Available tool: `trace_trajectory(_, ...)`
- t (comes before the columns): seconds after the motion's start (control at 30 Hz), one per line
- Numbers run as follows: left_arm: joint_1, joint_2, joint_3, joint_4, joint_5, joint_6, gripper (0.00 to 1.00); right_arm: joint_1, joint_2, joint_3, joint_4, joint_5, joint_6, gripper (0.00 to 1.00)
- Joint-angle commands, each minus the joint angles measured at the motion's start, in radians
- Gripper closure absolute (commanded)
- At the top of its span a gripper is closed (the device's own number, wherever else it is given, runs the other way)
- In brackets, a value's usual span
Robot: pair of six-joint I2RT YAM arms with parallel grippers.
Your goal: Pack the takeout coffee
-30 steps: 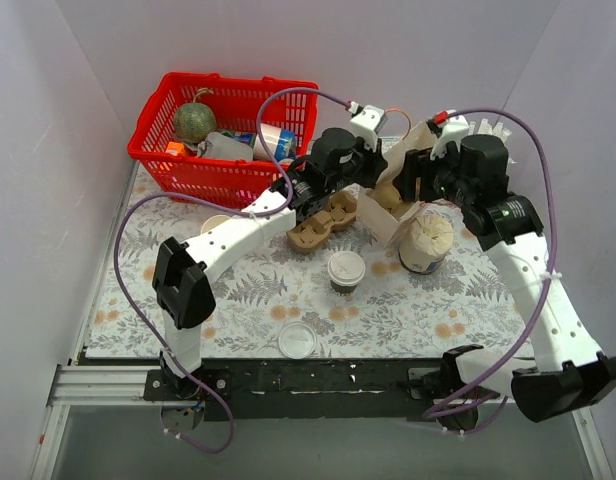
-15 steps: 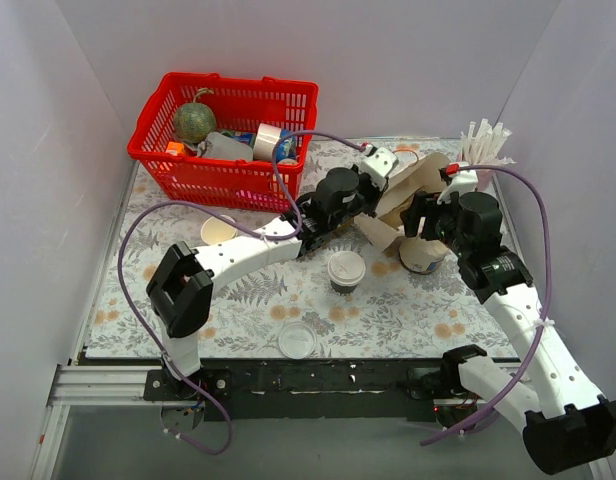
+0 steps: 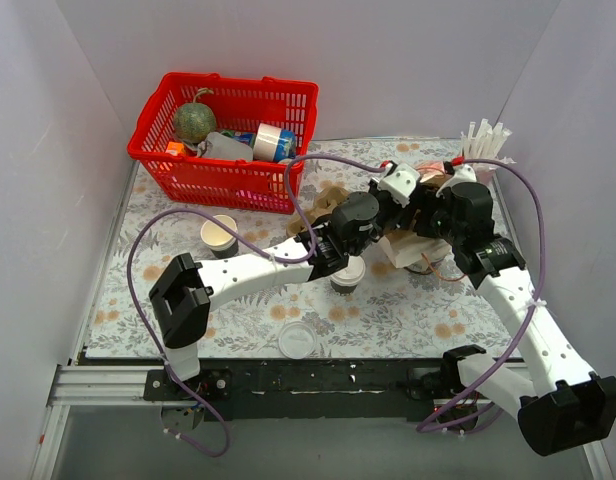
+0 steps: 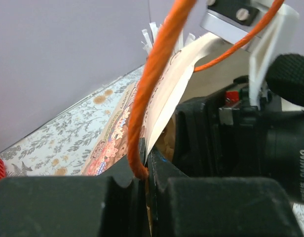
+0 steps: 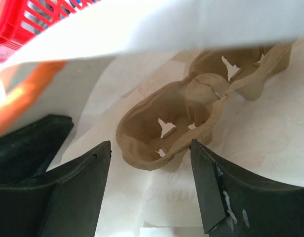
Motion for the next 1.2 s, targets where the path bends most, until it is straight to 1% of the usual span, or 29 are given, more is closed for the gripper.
trace_trajectory(0.0, -0.021, -0.019, 0.079, 0.075, -0.094, -0.013, 1.0, -0.003, -0.038, -0.014, 0.09, 0.02, 0.098, 0.27)
trace_trajectory(0.03, -0.025, -0.018, 0.085, 0.06, -0.096, -0.007, 1.0, -0.003, -0.036, -0.022, 0.099, 0.048, 0.098, 0.27)
trace_trajectory(0.1, -0.028, -0.014, 0.089, 0.05, -0.097, -0.001, 1.0, -0.003, -0.033, -0.022, 0.1, 0.043, 0.066, 0.27)
trace_trajectory(0.17, -0.028, -0.005, 0.092, 0.04, -0.134, -0.004, 1.0, -0.005, -0.044, -0.011, 0.065, 0.033, -0.011, 0.27)
trace_trajectory(0.2, -0.03, 0.001, 0.108, 0.027, -0.148, -0.005, 1.0, -0.005, -0.052, -0.01, 0.058, 0.004, -0.05, 0.27)
trace_trajectory(0.23, -0.03, 0.007, 0.112, 0.018, -0.165, -0.005, 1.0, -0.003, -0.061, -0.004, 0.03, 0.013, -0.078, 0.27)
trace_trajectory(0.27, -0.03, 0.018, 0.111, 0.017, -0.18, -0.011, 1.0, -0.005, -0.079, 0.01, -0.02, 0.072, -0.077, 0.27)
trace_trajectory(0.33, -0.03, 0.022, 0.108, 0.006, -0.218, -0.036, 1.0, -0.003, -0.096, 0.024, -0.071, 0.12, -0.056, 0.27)
trace_trajectory(0.37, -0.03, 0.022, 0.1, 0.003, -0.232, -0.077, 1.0, -0.005, -0.108, 0.027, -0.108, 0.152, -0.031, 0.27)
trace_trajectory(0.47, -0.028, 0.003, 0.054, 0.01, -0.252, -0.146, 1.0, -0.005, -0.107, 0.01, -0.139, 0.18, 0.018, 0.27)
trace_trajectory(0.53, -0.031, -0.011, 0.031, 0.018, -0.249, -0.194, 1.0, -0.005, -0.093, -0.013, -0.147, 0.174, 0.044, 0.3)
trace_trajectory(0.6, -0.039, -0.025, 0.013, 0.038, -0.249, -0.197, 1.0, -0.005, -0.067, -0.022, -0.122, 0.146, 0.076, 0.3)
trace_trajectory(0.7, -0.053, -0.036, -0.019, 0.081, -0.252, -0.186, 1.0, -0.005, -0.05, -0.021, -0.075, 0.154, 0.142, 0.29)
trace_trajectory(0.83, -0.074, -0.034, -0.036, 0.136, -0.304, -0.165, 1.0, -0.005, -0.049, -0.039, 0.014, 0.148, 0.221, 0.3)
trace_trajectory(0.93, -0.091, -0.018, -0.021, 0.165, -0.384, -0.142, 1.0, -0.005, -0.02, -0.03, 0.01, 0.122, 0.242, 0.31)
trace_trajectory(0.97, -0.096, 0.002, -0.013, 0.172, -0.439, -0.137, 1.0, -0.005, -0.004, -0.027, 0.005, 0.102, 0.247, 0.32)
trace_trajectory(1.07, -0.096, 0.05, 0.042, 0.176, -0.525, -0.13, 1.0, -0.006, 0.013, -0.021, -0.007, 0.077, 0.25, 0.35)
trace_trajectory(1.17, -0.097, 0.067, 0.088, 0.149, -0.541, -0.165, 1.0, -0.005, 0.022, -0.025, -0.033, 0.115, 0.253, 0.36)
